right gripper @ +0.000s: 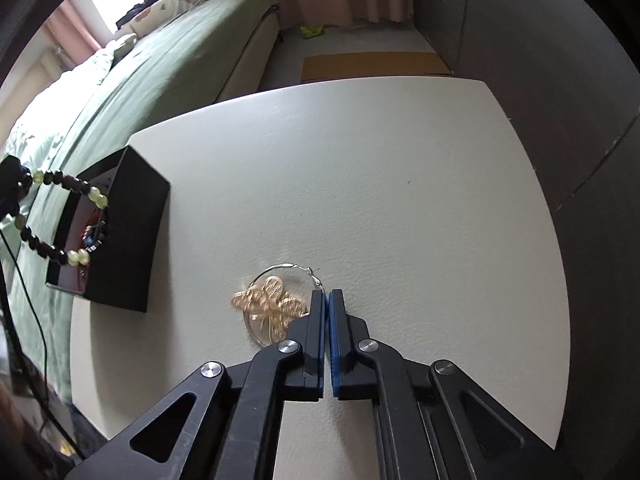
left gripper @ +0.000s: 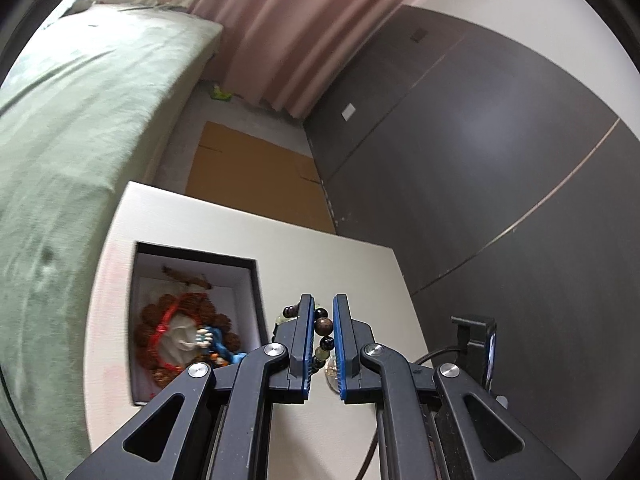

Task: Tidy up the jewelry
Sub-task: 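Lift the dark bead bracelet with the left gripper while the right reaches the silver hoop, then drop the bead bracelet into the box with the left gripper while the right grasps the hoop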

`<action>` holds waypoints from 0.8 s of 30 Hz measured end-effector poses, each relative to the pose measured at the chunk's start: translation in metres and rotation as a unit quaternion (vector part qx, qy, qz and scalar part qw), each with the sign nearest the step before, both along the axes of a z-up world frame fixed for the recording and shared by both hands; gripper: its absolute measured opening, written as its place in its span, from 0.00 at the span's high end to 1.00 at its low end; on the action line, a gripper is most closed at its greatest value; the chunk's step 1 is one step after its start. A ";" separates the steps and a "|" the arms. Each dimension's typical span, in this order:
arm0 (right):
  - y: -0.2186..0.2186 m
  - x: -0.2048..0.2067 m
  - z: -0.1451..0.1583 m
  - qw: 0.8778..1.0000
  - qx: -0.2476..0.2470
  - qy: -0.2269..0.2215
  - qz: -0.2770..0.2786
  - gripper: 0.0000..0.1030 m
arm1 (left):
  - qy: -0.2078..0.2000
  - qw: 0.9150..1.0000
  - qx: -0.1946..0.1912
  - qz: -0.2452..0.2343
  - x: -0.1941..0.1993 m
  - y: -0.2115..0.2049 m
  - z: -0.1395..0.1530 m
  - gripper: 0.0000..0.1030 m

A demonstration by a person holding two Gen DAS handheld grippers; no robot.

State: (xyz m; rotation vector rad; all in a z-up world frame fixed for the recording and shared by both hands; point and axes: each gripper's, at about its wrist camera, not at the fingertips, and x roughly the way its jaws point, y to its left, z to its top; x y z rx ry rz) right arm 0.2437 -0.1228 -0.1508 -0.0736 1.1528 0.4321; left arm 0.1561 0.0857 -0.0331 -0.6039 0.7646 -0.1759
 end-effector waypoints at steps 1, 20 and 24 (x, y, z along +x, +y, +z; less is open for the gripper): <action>-0.001 -0.002 0.002 1.000 0.008 0.001 0.001 0.97 | -0.002 1.000 0.000 0.003 -0.003 0.004 0.002 0.91; 0.013 -0.043 0.054 0.983 0.182 -0.022 0.005 0.98 | 0.007 0.999 -0.008 0.033 -0.021 0.033 0.006 0.91; 0.014 -0.044 0.058 0.981 0.191 -0.025 0.013 0.98 | 0.062 0.997 -0.016 0.050 -0.009 0.043 -0.012 0.75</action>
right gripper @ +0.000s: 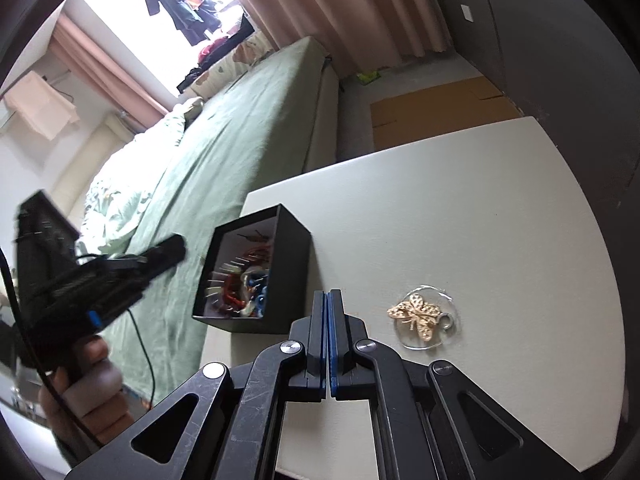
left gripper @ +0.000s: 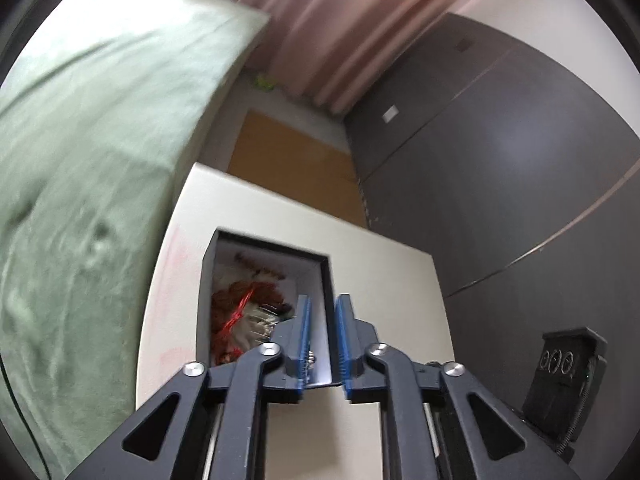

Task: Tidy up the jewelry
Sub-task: 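Drop the bead bracelet into the box with the left gripper while the right grasps the hoop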

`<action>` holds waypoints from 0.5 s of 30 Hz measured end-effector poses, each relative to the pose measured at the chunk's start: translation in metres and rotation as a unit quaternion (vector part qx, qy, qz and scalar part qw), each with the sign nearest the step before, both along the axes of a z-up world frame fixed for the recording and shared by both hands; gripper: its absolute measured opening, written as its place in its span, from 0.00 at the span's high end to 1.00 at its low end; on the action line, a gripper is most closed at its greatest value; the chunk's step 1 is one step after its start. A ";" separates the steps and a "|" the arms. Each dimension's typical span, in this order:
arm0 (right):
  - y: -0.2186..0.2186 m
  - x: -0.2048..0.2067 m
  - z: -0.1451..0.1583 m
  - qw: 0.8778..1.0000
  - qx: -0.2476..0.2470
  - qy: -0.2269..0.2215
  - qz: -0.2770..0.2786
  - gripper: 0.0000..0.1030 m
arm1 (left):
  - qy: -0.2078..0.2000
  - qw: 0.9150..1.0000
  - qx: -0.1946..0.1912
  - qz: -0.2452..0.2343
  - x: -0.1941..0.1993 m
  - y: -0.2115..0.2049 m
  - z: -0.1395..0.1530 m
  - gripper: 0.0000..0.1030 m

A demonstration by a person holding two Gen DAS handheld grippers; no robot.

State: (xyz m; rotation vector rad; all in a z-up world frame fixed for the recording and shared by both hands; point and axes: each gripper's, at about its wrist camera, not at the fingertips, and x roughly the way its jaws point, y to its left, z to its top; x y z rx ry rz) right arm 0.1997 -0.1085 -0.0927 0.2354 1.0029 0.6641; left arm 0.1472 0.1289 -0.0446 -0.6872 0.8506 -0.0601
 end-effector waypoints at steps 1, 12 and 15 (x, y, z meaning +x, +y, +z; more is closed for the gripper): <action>0.000 0.001 0.000 1.000 0.003 0.001 0.001 0.98 | 0.000 1.000 -0.011 0.005 0.000 0.003 -0.002 0.68; -0.007 0.028 -0.026 0.995 -0.074 0.041 -0.047 0.68 | -0.032 0.999 -0.010 0.039 -0.007 0.020 0.009 0.37; -0.012 0.036 -0.035 0.994 -0.081 0.050 -0.061 0.49 | -0.034 0.999 -0.015 0.039 -0.006 0.022 0.009 0.37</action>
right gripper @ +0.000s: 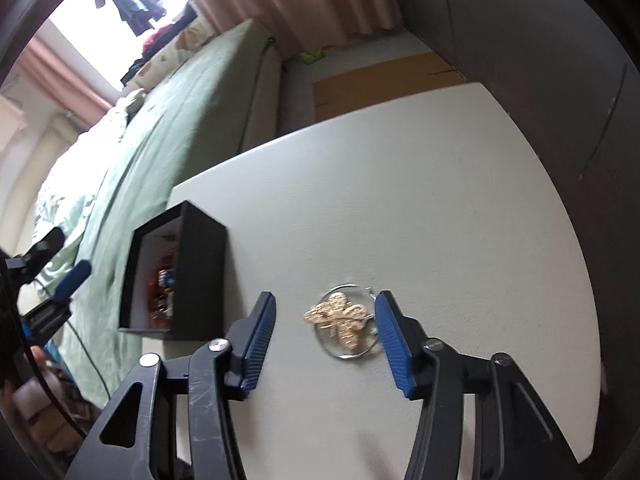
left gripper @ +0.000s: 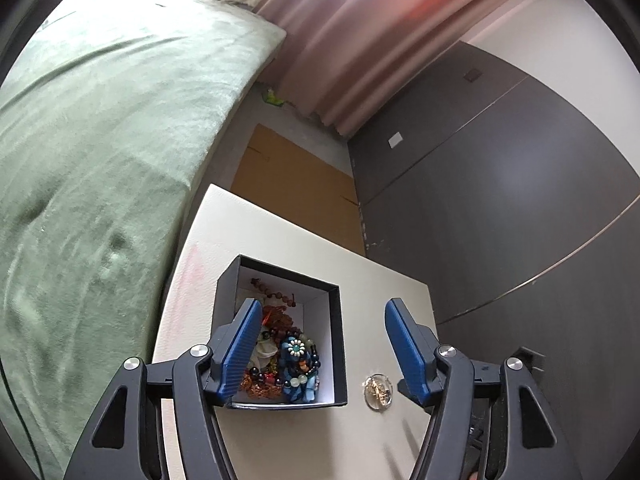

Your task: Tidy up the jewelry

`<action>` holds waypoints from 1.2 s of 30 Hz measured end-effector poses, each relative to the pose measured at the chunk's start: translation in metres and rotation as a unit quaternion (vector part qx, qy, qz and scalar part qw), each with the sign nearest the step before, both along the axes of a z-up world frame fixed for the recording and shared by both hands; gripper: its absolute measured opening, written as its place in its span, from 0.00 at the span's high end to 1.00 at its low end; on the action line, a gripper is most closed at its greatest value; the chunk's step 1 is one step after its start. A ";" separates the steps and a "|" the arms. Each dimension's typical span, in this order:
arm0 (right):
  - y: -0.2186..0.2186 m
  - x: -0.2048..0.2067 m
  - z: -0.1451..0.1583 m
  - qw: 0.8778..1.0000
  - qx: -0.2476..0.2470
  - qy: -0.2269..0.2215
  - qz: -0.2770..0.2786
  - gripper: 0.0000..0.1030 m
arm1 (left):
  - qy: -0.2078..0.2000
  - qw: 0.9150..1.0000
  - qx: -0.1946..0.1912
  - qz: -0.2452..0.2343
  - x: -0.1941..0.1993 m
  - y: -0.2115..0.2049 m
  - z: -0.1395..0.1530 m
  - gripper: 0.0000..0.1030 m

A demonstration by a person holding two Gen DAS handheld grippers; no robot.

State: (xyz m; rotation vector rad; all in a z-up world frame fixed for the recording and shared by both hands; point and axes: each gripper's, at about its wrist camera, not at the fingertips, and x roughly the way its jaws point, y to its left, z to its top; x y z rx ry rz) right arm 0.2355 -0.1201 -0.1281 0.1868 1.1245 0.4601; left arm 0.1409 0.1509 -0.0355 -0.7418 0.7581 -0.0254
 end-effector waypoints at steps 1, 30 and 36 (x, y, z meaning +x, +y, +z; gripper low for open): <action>0.000 0.001 -0.002 1.000 -0.001 0.004 0.000 0.49 | -0.001 1.000 0.000 0.000 -0.001 0.000 0.000 0.37; 0.024 -0.004 -0.018 0.995 -0.079 -0.001 0.059 0.80 | 0.002 1.000 -0.012 0.005 -0.005 0.008 -0.002 0.37; 0.012 -0.010 -0.005 0.998 -0.029 -0.005 0.051 0.93 | 0.002 1.000 -0.012 0.005 -0.007 0.009 -0.002 0.37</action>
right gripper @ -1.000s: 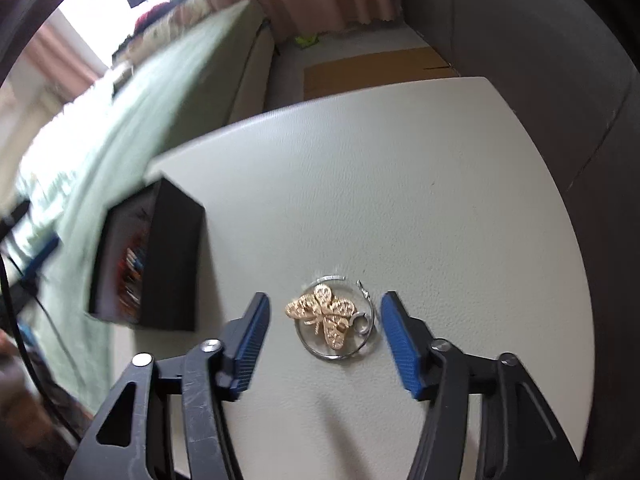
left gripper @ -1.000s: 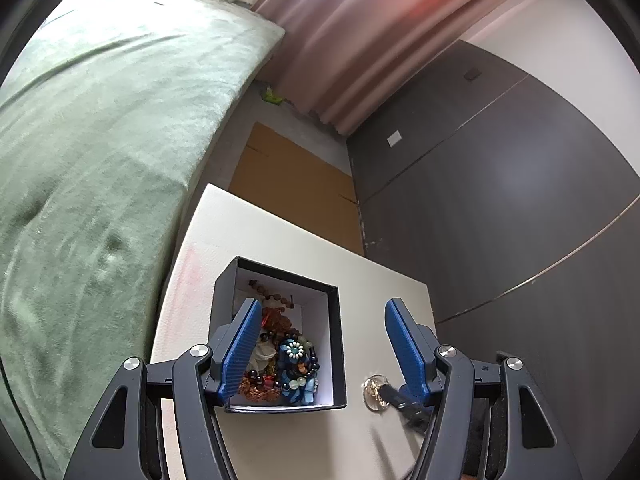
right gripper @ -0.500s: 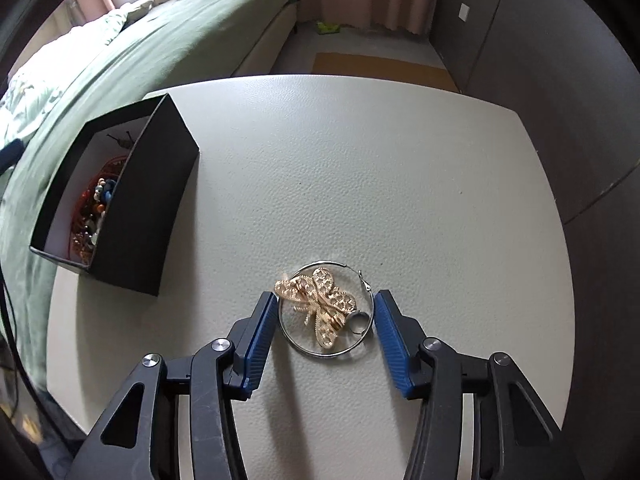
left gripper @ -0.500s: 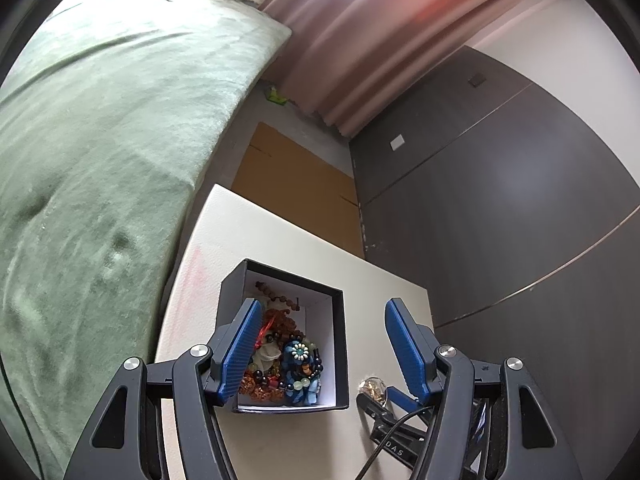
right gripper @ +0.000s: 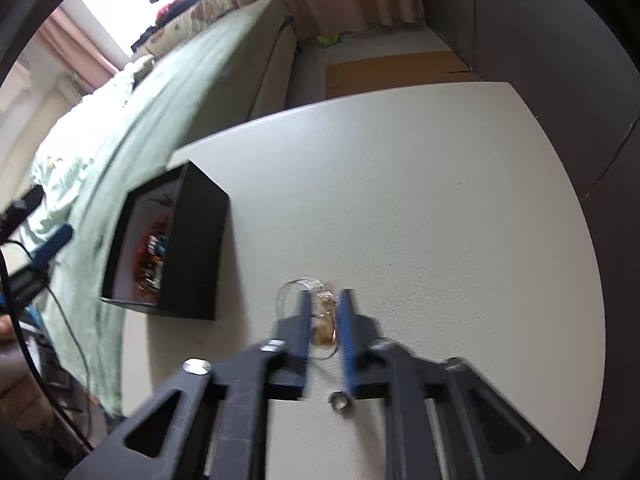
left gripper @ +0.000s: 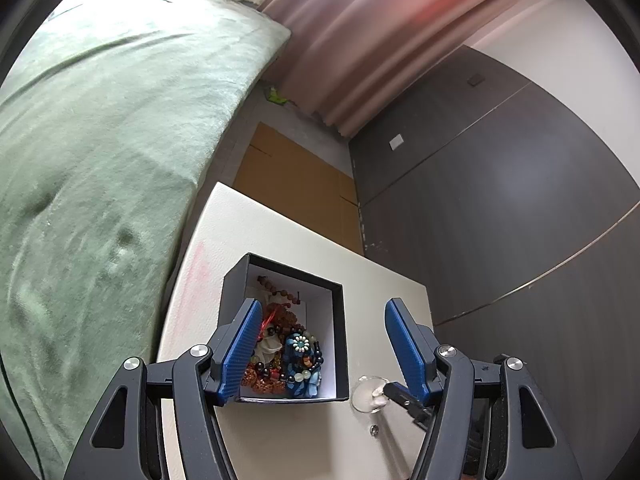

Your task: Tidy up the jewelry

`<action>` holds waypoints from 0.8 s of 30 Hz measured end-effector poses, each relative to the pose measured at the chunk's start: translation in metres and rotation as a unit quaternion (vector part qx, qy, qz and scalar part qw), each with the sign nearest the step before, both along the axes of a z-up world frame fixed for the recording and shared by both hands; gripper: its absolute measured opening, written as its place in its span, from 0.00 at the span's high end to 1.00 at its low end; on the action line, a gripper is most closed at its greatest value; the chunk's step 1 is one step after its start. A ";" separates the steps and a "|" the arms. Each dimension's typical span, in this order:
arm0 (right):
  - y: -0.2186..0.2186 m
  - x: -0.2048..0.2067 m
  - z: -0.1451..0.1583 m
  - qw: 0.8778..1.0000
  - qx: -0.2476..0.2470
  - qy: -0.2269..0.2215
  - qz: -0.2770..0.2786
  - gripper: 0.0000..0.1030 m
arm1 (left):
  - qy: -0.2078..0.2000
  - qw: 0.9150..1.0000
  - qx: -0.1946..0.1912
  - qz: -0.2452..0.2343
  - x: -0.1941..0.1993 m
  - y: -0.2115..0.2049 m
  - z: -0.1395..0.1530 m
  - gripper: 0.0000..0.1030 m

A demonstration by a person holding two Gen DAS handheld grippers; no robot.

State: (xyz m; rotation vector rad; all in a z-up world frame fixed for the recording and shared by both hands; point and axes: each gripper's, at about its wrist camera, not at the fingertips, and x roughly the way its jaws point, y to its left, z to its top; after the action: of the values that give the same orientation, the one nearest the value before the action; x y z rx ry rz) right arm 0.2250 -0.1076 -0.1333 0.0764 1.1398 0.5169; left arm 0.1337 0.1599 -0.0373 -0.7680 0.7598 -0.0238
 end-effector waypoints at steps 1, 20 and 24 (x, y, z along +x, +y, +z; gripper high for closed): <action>-0.002 0.000 0.001 1.000 0.008 0.002 -0.002 0.93 | 0.000 1.000 0.000 0.000 0.000 0.000 0.000 0.37; 0.004 0.010 -0.013 1.000 -0.004 0.026 -0.013 0.71 | 0.002 1.000 0.000 -0.002 0.004 -0.001 -0.001 0.37; 0.017 0.018 -0.011 1.000 -0.023 0.003 -0.004 0.71 | 0.004 1.000 0.000 -0.004 0.005 -0.001 -0.003 0.37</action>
State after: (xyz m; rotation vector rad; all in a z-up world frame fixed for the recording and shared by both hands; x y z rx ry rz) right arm 0.2433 -0.0902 -0.1446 0.0422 1.1553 0.4833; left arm 0.1391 0.1592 -0.0399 -0.7654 0.7701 -0.0274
